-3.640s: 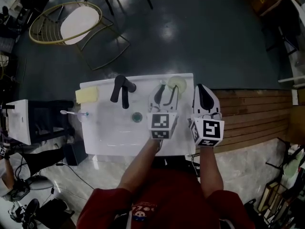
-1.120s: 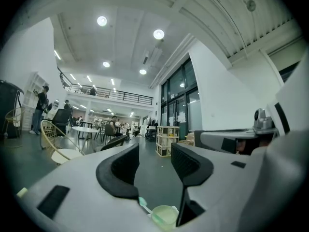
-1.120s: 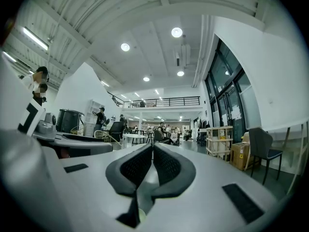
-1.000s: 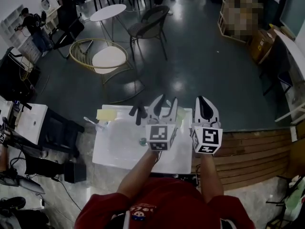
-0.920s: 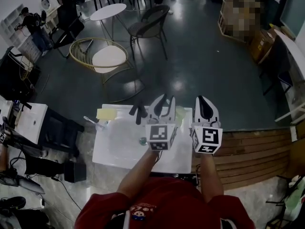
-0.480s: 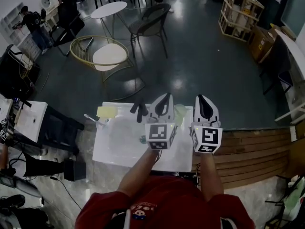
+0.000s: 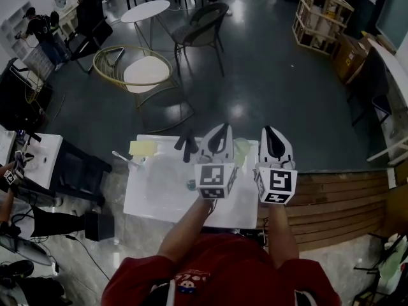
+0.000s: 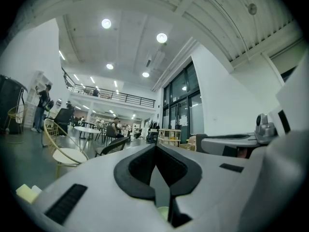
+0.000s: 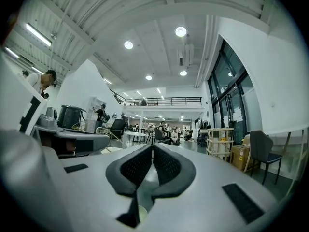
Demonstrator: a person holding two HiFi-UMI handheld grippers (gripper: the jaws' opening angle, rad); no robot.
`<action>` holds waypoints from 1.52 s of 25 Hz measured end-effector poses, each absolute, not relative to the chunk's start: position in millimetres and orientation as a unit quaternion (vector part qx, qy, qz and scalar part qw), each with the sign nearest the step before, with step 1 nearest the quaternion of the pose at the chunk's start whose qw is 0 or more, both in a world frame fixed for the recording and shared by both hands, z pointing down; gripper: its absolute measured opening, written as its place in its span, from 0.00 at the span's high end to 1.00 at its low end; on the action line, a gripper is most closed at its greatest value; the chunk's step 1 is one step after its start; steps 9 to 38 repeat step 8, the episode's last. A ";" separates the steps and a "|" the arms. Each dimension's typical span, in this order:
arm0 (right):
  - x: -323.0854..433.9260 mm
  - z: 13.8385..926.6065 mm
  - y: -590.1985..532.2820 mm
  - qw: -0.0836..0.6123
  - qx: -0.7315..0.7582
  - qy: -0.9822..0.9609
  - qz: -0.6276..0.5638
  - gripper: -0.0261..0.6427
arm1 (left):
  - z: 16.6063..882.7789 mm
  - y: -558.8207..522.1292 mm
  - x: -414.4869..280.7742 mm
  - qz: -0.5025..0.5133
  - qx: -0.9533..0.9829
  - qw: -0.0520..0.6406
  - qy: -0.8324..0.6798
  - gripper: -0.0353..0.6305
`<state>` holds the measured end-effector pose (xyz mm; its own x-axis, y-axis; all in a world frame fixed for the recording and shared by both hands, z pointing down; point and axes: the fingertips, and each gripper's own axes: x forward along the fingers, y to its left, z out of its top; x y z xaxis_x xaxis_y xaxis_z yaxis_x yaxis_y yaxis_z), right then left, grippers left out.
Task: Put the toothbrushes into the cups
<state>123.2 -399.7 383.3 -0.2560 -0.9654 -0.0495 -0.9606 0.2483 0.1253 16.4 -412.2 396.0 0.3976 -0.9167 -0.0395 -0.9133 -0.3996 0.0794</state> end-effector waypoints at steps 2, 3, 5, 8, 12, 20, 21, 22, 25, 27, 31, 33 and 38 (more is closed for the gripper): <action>122.1 383.6 -400.1 0.020 0.610 -0.790 -0.065 0.91 | 395.5 -412.2 15.6 -0.039 0.835 0.024 -0.548 0.90; 122.0 383.5 -400.1 0.021 0.610 -0.789 -0.064 0.91 | 395.3 -412.1 15.7 -0.039 0.835 0.024 -0.548 0.90; 123.0 383.2 -400.3 0.021 0.611 -0.789 -0.063 0.91 | 394.6 -412.3 17.3 -0.039 0.836 0.024 -0.547 0.90; 124.5 384.0 -401.2 0.022 0.612 -0.788 -0.063 0.91 | 394.4 -412.8 20.1 -0.038 0.837 0.021 -0.545 0.90; 124.5 384.0 -401.2 0.022 0.612 -0.788 -0.063 0.91 | 394.4 -412.8 20.1 -0.038 0.837 0.021 -0.545 0.90; 124.5 384.0 -401.2 0.022 0.612 -0.788 -0.063 0.91 | 394.4 -412.8 20.1 -0.038 0.837 0.021 -0.545 0.90; 124.5 384.0 -401.2 0.022 0.612 -0.788 -0.063 0.91 | 394.4 -412.8 20.1 -0.038 0.837 0.021 -0.545 0.90; 124.5 384.0 -401.2 0.022 0.612 -0.788 -0.063 0.91 | 394.4 -412.8 20.1 -0.038 0.837 0.021 -0.545 0.90; 124.5 384.0 -401.2 0.022 0.612 -0.788 -0.063 0.91 | 394.4 -412.8 20.1 -0.038 0.837 0.021 -0.545 0.90; 124.5 384.0 -401.2 0.022 0.612 -0.788 -0.063 0.91 | 394.4 -412.8 20.1 -0.038 0.837 0.021 -0.545 0.90; 124.5 384.0 -401.2 0.022 0.612 -0.788 -0.063 0.91 | 394.4 -412.8 20.1 -0.038 0.837 0.021 -0.545 0.90; 124.5 384.0 -401.2 0.022 0.612 -0.788 -0.063 0.91 | 394.4 -412.8 20.1 -0.038 0.837 0.021 -0.545 0.90; 124.5 384.0 -401.2 0.022 0.612 -0.788 -0.063 0.91 | 394.4 -412.8 20.1 -0.038 0.837 0.021 -0.545 0.90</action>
